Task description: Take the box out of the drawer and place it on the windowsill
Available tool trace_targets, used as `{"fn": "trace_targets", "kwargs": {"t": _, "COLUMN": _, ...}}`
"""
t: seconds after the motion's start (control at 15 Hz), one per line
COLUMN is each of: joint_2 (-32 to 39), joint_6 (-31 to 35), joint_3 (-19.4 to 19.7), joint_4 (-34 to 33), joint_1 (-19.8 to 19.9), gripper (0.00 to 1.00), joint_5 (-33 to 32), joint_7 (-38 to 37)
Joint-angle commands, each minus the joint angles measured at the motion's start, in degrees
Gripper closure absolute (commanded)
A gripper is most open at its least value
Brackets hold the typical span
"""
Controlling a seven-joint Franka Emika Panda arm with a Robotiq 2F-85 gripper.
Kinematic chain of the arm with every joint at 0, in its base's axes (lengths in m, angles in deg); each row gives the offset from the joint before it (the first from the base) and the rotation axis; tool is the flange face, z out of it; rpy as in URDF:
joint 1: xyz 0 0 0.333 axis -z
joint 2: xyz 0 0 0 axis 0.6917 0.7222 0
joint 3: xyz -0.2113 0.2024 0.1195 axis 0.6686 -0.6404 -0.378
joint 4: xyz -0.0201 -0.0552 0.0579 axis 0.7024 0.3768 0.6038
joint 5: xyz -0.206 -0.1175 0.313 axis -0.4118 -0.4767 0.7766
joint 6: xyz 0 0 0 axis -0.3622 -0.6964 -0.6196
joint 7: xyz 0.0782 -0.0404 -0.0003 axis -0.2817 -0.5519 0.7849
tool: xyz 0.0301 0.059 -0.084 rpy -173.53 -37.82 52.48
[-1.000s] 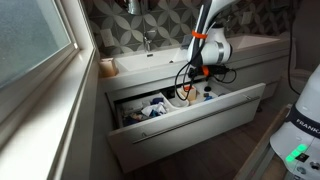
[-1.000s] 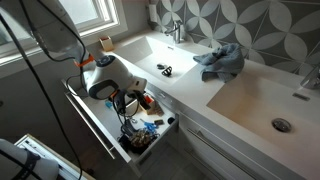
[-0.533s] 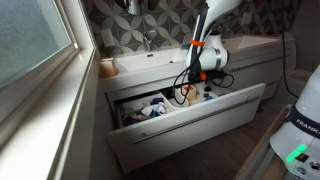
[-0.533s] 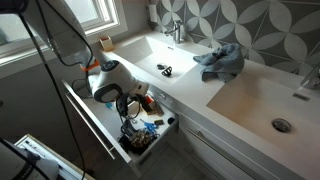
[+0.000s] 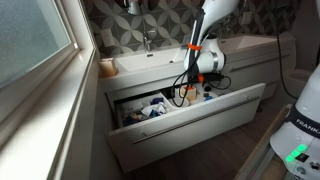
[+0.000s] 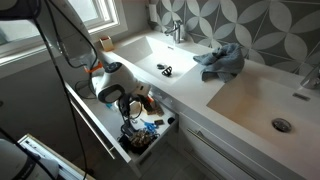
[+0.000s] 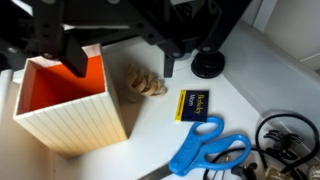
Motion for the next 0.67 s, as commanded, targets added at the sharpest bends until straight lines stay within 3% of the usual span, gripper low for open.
{"fn": "trace_targets", "kwargs": {"t": 0.0, "joint_2": 1.92, "joint_6": 0.91, "joint_3": 0.99, "joint_4": -1.35, "joint_1": -1.4, "gripper": 0.27, "joint_5": -1.16, "joint_7": -1.66}}
{"fn": "trace_targets", "kwargs": {"t": 0.6, "joint_2": 2.33, "joint_6": 0.79, "joint_3": 4.97, "joint_4": -0.8, "joint_1": -5.61, "gripper": 0.95, "joint_5": -0.18, "joint_7": -1.27}}
